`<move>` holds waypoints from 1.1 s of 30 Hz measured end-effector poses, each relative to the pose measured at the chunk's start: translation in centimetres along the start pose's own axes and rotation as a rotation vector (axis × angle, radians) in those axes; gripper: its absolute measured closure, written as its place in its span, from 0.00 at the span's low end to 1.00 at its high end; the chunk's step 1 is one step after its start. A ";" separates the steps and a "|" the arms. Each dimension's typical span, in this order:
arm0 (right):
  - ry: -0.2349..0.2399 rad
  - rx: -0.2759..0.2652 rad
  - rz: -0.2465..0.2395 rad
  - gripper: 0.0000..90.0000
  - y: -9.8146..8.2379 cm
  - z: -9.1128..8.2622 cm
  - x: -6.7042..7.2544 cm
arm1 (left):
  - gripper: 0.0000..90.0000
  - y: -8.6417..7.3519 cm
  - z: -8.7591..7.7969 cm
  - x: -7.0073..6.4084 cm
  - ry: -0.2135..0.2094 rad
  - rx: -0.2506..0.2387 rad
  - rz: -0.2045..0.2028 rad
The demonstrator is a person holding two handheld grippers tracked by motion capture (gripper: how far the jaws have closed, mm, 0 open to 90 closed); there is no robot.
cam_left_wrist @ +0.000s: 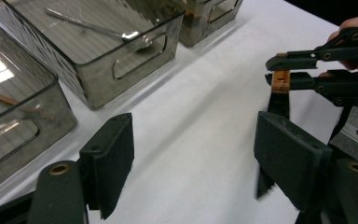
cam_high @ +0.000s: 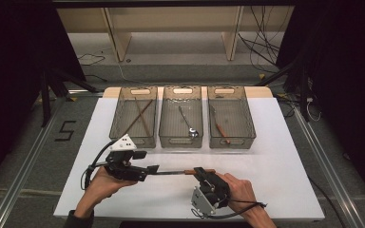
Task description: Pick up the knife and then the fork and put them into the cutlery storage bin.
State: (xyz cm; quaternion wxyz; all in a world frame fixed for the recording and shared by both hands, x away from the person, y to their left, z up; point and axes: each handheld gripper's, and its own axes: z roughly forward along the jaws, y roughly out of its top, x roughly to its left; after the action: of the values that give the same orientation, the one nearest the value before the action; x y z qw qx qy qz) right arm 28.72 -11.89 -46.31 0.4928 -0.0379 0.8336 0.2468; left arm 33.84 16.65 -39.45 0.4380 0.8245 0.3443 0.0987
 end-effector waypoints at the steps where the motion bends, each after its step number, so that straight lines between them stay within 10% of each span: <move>1: -0.002 0.004 0.008 0.90 -0.1 0.0 0.1 | 0.31 0.0 -0.1 0.1 0.017 -0.008 0.000; 18: -0.015 0.048 -0.022 0.90 -1.2 0.0 -0.5 | 0.28 -0.4 -2.0 1.7 0.064 -0.073 -0.054; 33: -0.030 0.124 0.201 0.90 -4.6 0.1 -3.9 | 0.25 -0.8 -2.1 1.7 0.057 -0.112 -0.054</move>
State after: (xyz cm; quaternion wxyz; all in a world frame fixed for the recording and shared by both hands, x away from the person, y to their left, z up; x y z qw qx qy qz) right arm 32.13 -16.56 -44.80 0.4792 0.0801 0.8394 0.2435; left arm 33.71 19.42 -39.01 0.4762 0.7859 0.3726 0.1293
